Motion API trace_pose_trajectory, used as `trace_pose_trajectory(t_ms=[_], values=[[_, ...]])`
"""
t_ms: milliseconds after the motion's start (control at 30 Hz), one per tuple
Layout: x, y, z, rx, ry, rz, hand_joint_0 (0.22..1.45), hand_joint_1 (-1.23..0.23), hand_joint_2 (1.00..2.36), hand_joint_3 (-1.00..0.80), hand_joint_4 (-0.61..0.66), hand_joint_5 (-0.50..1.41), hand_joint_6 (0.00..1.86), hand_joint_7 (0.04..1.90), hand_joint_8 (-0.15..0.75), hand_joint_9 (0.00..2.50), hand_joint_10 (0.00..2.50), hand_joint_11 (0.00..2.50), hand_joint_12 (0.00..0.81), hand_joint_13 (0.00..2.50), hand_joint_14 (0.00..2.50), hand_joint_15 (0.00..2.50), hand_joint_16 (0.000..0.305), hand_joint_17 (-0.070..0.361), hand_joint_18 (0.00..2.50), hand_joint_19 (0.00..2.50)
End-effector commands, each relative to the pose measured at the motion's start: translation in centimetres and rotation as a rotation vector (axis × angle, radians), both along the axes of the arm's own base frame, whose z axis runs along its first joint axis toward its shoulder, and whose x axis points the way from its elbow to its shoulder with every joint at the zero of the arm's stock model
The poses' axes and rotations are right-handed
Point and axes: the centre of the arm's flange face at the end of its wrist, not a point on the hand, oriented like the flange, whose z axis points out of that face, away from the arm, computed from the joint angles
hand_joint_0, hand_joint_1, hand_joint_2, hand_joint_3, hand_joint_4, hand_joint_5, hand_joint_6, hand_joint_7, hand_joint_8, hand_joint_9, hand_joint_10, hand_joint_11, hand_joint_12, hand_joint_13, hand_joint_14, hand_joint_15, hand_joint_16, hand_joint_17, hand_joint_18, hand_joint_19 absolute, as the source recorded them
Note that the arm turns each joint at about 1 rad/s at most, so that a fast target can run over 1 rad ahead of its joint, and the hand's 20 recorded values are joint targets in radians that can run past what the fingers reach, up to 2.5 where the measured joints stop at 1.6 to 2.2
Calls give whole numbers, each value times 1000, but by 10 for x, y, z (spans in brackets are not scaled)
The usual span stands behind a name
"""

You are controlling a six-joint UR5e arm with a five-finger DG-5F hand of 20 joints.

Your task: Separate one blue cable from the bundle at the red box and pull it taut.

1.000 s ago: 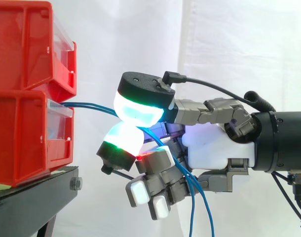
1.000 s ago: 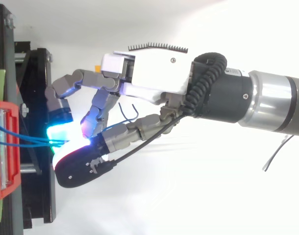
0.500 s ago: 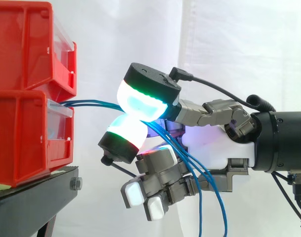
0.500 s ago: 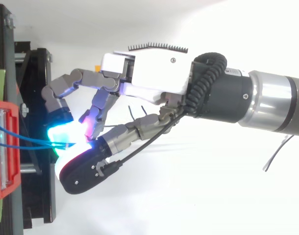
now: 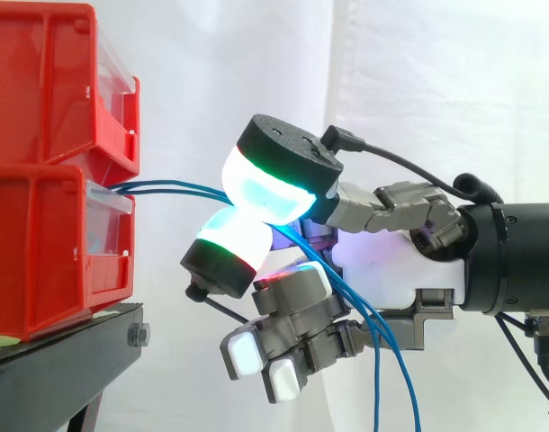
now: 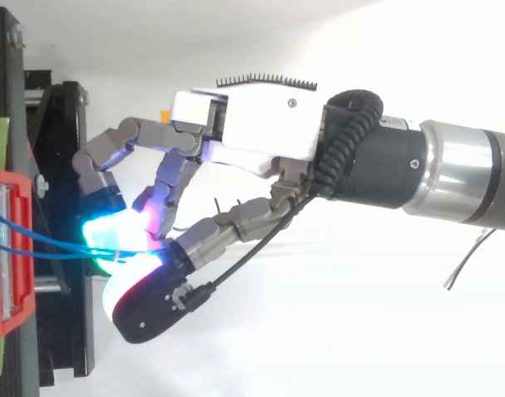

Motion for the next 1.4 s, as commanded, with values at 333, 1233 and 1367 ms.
trace_pose_trajectory(t_ms=[333, 1233, 1367], values=[[0, -1, 0, 0, 0, -1, 493, -753, 1000, -500, 105, -126, 881, 1265, 373, 1371, 29, 1185, 399, 1097, 21, 554, 49, 110, 1036, 626], [0, 2, 0, 0, 0, 2, 708, -851, 1011, -377, 19, -133, 867, 1399, 345, 1308, 30, 1114, 374, 1078, 21, 575, 43, 98, 993, 657], [0, 2, 0, 0, 0, 2, 792, -882, 1001, -493, -86, -137, 877, 1506, 342, 1317, 31, 1157, 366, 1061, 21, 566, 42, 95, 963, 649]])
